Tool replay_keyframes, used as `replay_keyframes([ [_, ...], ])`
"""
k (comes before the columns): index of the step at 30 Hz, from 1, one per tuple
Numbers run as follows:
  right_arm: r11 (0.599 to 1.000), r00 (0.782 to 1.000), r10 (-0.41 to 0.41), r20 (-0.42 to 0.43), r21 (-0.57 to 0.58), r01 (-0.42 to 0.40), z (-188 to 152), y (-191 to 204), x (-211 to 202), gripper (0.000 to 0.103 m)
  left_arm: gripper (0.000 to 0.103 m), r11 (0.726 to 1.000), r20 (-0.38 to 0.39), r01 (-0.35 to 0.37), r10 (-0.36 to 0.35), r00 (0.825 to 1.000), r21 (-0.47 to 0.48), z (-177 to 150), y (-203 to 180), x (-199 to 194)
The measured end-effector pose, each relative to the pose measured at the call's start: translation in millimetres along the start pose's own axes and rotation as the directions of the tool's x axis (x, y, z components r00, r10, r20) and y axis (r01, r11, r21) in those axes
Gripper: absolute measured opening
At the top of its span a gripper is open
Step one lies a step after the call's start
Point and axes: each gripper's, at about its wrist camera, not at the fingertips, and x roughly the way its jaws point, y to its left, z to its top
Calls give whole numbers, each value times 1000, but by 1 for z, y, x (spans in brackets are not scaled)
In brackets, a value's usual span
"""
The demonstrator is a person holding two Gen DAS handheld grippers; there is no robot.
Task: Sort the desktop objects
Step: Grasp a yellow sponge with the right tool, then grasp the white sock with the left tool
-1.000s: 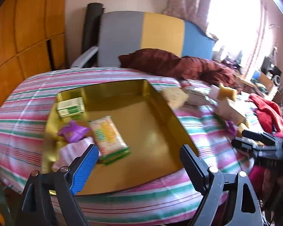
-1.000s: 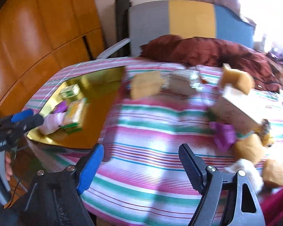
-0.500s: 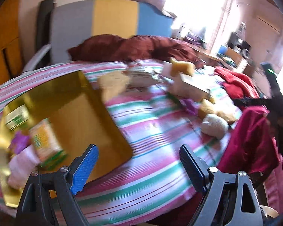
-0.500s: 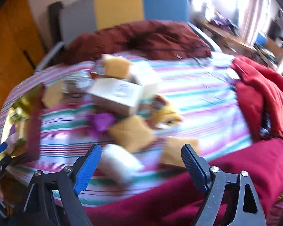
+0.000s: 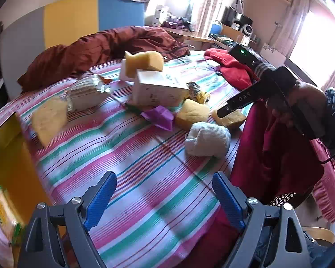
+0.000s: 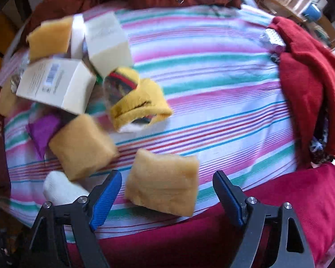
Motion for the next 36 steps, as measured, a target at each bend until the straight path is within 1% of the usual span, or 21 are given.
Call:
replay_keyframes([
  [2, 1000, 1000, 4, -10, 5, -4, 0, -1, 1, 82, 89, 999, -2, 29, -29, 1000, 19, 5, -5, 8],
  [4, 1000, 1000, 4, -29, 12, -3, -1, -3, 4, 74, 89, 998, -11, 48, -48, 999, 32, 9, -10, 16],
  [5, 999, 999, -13, -51, 49, 16, -3, 0, 5, 71, 89, 997, -20, 59, -59, 998, 40, 12, -12, 20],
  [8, 1000, 996, -13, -88, 19, 15, -4, 4, 10, 69, 89, 994, -37, 90, -88, 995, 55, 20, -21, 33],
  [10, 1000, 996, -19, -88, 11, 20, -5, 4, 9, 67, 89, 992, -42, 104, -102, 994, 70, 24, -27, 39],
  [13, 1000, 997, -4, -74, 27, 6, -8, -1, 5, 64, 89, 988, -63, 115, -109, 992, 100, 32, -38, 53],
  [16, 999, 999, 18, -35, 42, -16, -11, -5, -4, 63, 89, 985, -80, 134, -125, 989, 113, 37, -48, 63],
  [20, 997, 999, 46, 17, 58, -47, -15, -11, -15, 63, 89, 980, -102, 122, -107, 989, 155, 43, -62, 79],
  [25, 993, 993, 85, 82, 73, -92, -25, -19, -31, 63, 89, 981, -135, 103, -80, 988, 166, 49, -68, 98],
  [28, 989, 985, 118, 128, 73, -128, -31, -23, -42, 64, 89, 981, -142, 100, -77, 987, 165, 50, -71, 106],
  [30, 984, 977, 146, 158, 83, -160, -35, -28, -49, 64, 88, 985, -159, 119, -98, 982, 127, 51, -68, 114],
  [31, 982, 974, 155, 168, 84, -171, -33, -17, -50, 64, 80, 986, -170, 121, -101, 980, 112, 50, -66, 117],
  [33, 977, 964, 181, 194, 76, -199, -31, -7, -55, 64, 79, 988, -192, 137, -121, 974, 73, 48, -61, 124],
  [36, 970, 948, 226, 222, 37, -240, -34, -1, -62, 64, 74, 990, -173, 125, -111, 979, 69, 48, -61, 122],
])
